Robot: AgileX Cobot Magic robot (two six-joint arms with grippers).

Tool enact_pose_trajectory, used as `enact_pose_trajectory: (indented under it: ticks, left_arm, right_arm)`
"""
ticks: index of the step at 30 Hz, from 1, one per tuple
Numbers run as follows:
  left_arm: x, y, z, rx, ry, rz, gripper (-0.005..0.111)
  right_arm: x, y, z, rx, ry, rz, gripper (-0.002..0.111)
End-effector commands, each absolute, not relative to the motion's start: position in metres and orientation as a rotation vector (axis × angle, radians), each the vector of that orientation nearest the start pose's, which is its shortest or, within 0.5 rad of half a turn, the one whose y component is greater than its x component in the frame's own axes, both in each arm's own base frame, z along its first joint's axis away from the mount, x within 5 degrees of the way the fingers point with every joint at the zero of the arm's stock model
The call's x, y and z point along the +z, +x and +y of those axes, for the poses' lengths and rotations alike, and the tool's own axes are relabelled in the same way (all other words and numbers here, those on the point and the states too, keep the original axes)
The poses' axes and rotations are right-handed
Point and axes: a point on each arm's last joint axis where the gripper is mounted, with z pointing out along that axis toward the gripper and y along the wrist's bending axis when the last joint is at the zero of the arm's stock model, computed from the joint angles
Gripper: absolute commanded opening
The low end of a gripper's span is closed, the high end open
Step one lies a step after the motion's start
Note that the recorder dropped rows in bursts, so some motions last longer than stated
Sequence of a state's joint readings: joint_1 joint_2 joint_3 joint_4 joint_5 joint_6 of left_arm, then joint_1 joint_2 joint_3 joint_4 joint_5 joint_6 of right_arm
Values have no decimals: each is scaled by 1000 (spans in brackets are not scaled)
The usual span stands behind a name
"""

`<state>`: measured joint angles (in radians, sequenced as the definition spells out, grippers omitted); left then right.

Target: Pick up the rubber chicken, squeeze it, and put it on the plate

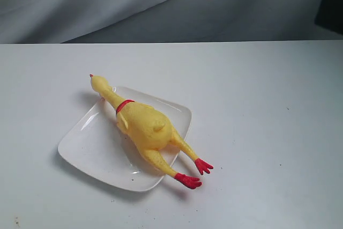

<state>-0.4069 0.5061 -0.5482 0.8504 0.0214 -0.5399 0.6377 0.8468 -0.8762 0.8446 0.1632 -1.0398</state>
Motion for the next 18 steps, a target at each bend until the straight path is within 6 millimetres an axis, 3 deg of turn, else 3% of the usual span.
enact_pose_trajectory:
  ticks: [1, 3, 8, 18]
  left_arm:
    - [360, 98, -41, -73, 489, 1368, 1]
    - [360, 98, -41, -73, 489, 1368, 1]
    - [360, 98, -41, -73, 489, 1368, 1]
    - [360, 98, -41, -73, 489, 1368, 1]
  right_arm:
    - [419, 137, 108, 409, -642, 1361, 0]
    - [424, 132, 104, 502, -554, 1373, 0]
    - [425, 113, 81, 533, -468, 1372, 0]
    - [385, 67, 27, 302, -257, 1446, 0]
